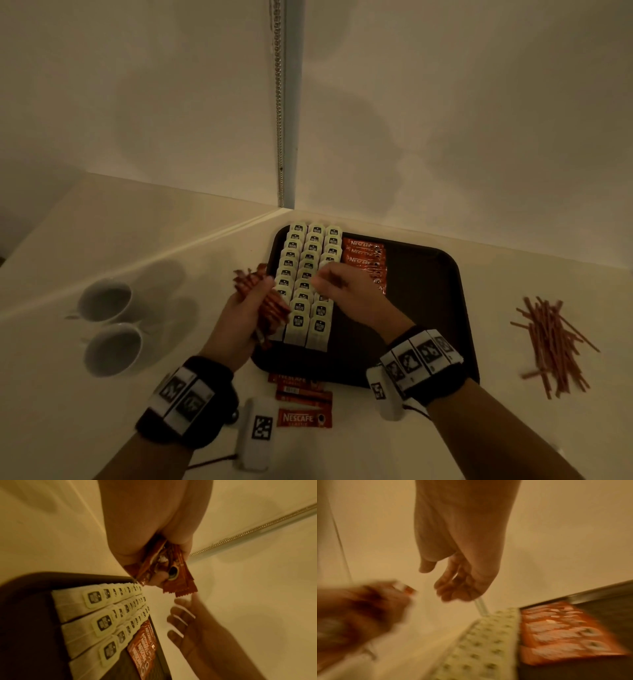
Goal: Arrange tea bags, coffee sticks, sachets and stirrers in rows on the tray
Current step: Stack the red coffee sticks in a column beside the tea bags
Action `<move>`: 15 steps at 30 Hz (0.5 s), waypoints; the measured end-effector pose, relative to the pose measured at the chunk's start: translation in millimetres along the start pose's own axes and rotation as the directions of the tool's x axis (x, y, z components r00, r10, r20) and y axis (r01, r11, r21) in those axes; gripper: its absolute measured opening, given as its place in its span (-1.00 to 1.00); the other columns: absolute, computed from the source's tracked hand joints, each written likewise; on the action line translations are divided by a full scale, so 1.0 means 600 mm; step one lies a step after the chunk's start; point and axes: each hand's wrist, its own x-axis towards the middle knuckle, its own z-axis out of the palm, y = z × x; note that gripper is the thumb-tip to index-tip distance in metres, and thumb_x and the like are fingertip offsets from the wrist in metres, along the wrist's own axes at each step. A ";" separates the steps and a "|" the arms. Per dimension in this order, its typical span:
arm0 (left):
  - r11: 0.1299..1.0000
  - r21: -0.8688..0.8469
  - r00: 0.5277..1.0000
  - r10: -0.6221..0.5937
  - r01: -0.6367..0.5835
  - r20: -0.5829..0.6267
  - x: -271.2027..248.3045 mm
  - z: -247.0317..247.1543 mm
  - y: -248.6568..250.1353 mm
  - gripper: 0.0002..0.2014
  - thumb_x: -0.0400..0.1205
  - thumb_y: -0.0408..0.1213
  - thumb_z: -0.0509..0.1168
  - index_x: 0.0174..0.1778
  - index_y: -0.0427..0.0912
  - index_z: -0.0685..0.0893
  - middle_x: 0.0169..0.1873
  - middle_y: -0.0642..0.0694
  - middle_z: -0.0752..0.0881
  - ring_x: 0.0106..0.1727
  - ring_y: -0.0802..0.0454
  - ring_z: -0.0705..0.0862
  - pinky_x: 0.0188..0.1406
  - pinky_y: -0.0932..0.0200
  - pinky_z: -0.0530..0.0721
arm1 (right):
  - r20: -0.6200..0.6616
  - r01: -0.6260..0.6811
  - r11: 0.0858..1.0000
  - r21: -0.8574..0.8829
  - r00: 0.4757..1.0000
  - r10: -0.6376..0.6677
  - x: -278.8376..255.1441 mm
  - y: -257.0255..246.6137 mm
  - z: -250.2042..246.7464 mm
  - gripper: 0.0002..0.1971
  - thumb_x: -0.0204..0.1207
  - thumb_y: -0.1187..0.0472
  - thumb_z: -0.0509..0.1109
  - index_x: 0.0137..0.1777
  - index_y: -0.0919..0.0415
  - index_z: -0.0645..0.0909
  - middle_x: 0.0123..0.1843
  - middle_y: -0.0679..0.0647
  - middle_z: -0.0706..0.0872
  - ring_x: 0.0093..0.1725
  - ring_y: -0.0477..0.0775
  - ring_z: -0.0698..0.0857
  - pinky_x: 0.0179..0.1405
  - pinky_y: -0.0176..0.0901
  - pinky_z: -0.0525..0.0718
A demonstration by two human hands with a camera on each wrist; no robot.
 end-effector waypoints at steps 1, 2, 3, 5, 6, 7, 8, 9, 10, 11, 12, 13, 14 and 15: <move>1.000 0.011 1.000 0.009 -0.009 0.024 0.003 0.012 0.003 -0.70 0.54 -0.04 0.30 0.02 -0.20 0.65 -0.25 -0.11 0.77 -0.18 -0.11 0.69 -0.14 0.06 0.59 | 0.056 -0.006 0.998 0.060 0.998 0.002 -0.004 -0.021 0.007 -0.86 0.59 0.09 0.32 -0.01 0.15 0.60 -0.10 -0.06 0.66 -0.11 -0.06 0.67 -0.16 -0.31 0.67; 1.000 0.015 0.999 0.014 -0.014 0.044 0.006 0.023 0.005 -0.68 0.56 -0.05 0.29 0.07 -0.20 0.65 -0.15 -0.15 0.80 -0.08 -0.15 0.73 -0.08 0.05 0.62 | 0.083 -0.024 0.993 0.116 0.996 0.014 -0.009 -0.035 0.013 -0.86 0.57 0.10 0.34 -0.01 0.17 0.58 -0.09 -0.05 0.65 -0.10 -0.06 0.68 -0.22 -0.33 0.69; 1.000 0.015 0.998 0.020 -0.021 0.063 0.006 0.034 0.007 -0.70 0.60 -0.08 0.27 0.11 -0.21 0.64 -0.06 -0.17 0.81 0.01 -0.15 0.76 -0.03 0.04 0.65 | 0.078 -0.035 0.988 0.153 0.997 0.023 -0.013 -0.043 0.017 -0.86 0.56 0.13 0.38 -0.01 0.19 0.56 -0.05 -0.02 0.64 -0.08 -0.03 0.70 -0.25 -0.32 0.72; 1.000 0.001 0.994 0.030 -0.030 0.103 0.004 0.049 0.011 -0.71 0.64 -0.14 0.22 0.17 -0.23 0.62 0.02 -0.21 0.80 0.09 -0.11 0.78 0.01 0.06 0.74 | 0.013 -0.052 0.984 0.168 0.999 0.051 -0.018 -0.048 0.020 -0.84 0.52 0.19 0.43 0.01 0.19 0.54 0.02 0.02 0.64 -0.05 0.02 0.72 -0.26 -0.25 0.77; 0.999 -0.008 0.993 0.031 -0.031 0.113 0.003 0.054 0.012 -0.68 0.64 -0.13 0.21 0.20 -0.25 0.61 0.05 -0.23 0.80 0.11 -0.12 0.77 0.02 0.07 0.76 | -0.018 -0.064 0.985 0.161 0.998 0.068 -0.020 -0.046 0.019 -0.83 0.50 0.21 0.44 0.03 0.17 0.55 0.04 0.03 0.64 -0.05 0.03 0.72 -0.25 -0.24 0.78; 0.999 -0.014 0.992 0.033 -0.032 0.120 0.001 0.057 0.012 -0.63 0.63 -0.11 0.21 0.24 -0.27 0.60 0.08 -0.25 0.78 0.13 -0.13 0.76 0.05 0.07 0.76 | -0.043 -0.070 0.986 0.153 0.996 0.077 -0.022 -0.043 0.016 -0.81 0.49 0.23 0.45 0.07 0.16 0.57 0.04 0.02 0.64 -0.06 0.03 0.73 -0.24 -0.24 0.78; 0.999 -0.021 0.992 0.033 -0.030 0.124 0.000 0.057 0.011 -0.59 0.61 -0.09 0.22 0.27 -0.29 0.59 0.12 -0.26 0.77 0.15 -0.14 0.75 0.08 0.07 0.75 | -0.067 -0.060 0.988 0.141 0.995 0.070 -0.024 -0.041 0.014 -0.79 0.49 0.24 0.46 0.10 0.15 0.59 0.03 0.01 0.65 -0.07 0.03 0.73 -0.23 -0.21 0.78; 0.999 -0.025 0.991 0.031 -0.028 0.128 -0.001 0.057 0.010 -0.55 0.60 -0.06 0.23 0.30 -0.30 0.58 0.15 -0.27 0.76 0.17 -0.13 0.75 0.08 0.09 0.75 | -0.093 -0.037 0.992 0.124 0.994 0.049 -0.026 -0.039 0.012 -0.77 0.48 0.25 0.46 0.13 0.14 0.62 0.02 -0.01 0.66 -0.06 0.02 0.72 -0.21 -0.19 0.78; 0.999 -0.029 0.991 0.027 -0.023 0.128 -0.001 0.056 0.008 -0.52 0.59 -0.05 0.23 0.33 -0.29 0.57 0.16 -0.26 0.75 0.18 -0.11 0.74 0.06 0.12 0.75 | -0.121 -0.007 0.994 0.106 0.992 0.020 -0.028 -0.038 0.009 -0.75 0.48 0.26 0.46 0.16 0.13 0.64 0.03 -0.02 0.68 -0.04 -0.01 0.72 -0.17 -0.18 0.78; 0.999 -0.033 0.991 0.023 -0.019 0.135 -0.002 0.054 0.006 -0.51 0.59 -0.04 0.23 0.36 -0.27 0.56 0.17 -0.24 0.75 0.18 -0.09 0.74 0.04 0.16 0.75 | -0.144 0.018 0.995 0.095 0.990 -0.004 -0.030 -0.038 0.007 -0.74 0.49 0.26 0.45 0.18 0.12 0.66 0.04 -0.04 0.70 -0.02 -0.05 0.71 -0.10 -0.20 0.76; 0.999 -0.040 0.989 0.020 -0.015 0.147 -0.002 0.053 0.005 -0.51 0.60 -0.04 0.22 0.38 -0.25 0.56 0.15 -0.22 0.76 0.15 -0.08 0.75 0.01 0.18 0.75 | -0.158 0.031 0.995 0.090 0.987 -0.016 -0.032 -0.041 0.004 -0.72 0.50 0.27 0.43 0.21 0.12 0.67 0.05 -0.08 0.71 0.00 -0.10 0.70 -0.03 -0.26 0.73; 0.999 -0.046 0.987 0.019 -0.012 0.158 -0.003 0.053 0.004 -0.52 0.61 -0.04 0.21 0.39 -0.23 0.55 0.11 -0.19 0.77 0.11 -0.06 0.76 -0.03 0.19 0.75 | -0.162 0.031 0.996 0.081 0.987 -0.017 -0.034 -0.044 0.001 -0.72 0.52 0.27 0.41 0.23 0.13 0.67 0.04 -0.10 0.71 0.00 -0.14 0.70 0.00 -0.34 0.69; 0.999 -0.050 0.987 0.020 -0.012 0.162 -0.004 0.053 0.004 -0.54 0.63 -0.05 0.20 0.38 -0.22 0.55 0.07 -0.17 0.79 0.07 -0.03 0.78 -0.08 0.20 0.75 | -0.159 0.025 0.997 0.069 0.987 -0.014 -0.036 -0.047 -0.003 -0.73 0.53 0.26 0.39 0.23 0.13 0.67 0.02 -0.11 0.71 -0.02 -0.16 0.69 -0.03 -0.41 0.67; 0.998 -0.053 0.987 0.023 -0.015 0.162 -0.003 0.053 0.004 -0.57 0.64 -0.07 0.19 0.37 -0.21 0.56 0.05 -0.15 0.80 0.04 -0.01 0.78 -0.11 0.21 0.75 | -0.155 0.015 0.998 0.060 0.988 -0.006 -0.038 -0.050 -0.006 -0.75 0.55 0.24 0.38 0.21 0.14 0.69 -0.02 -0.12 0.72 -0.07 -0.19 0.69 -0.09 -0.43 0.65</move>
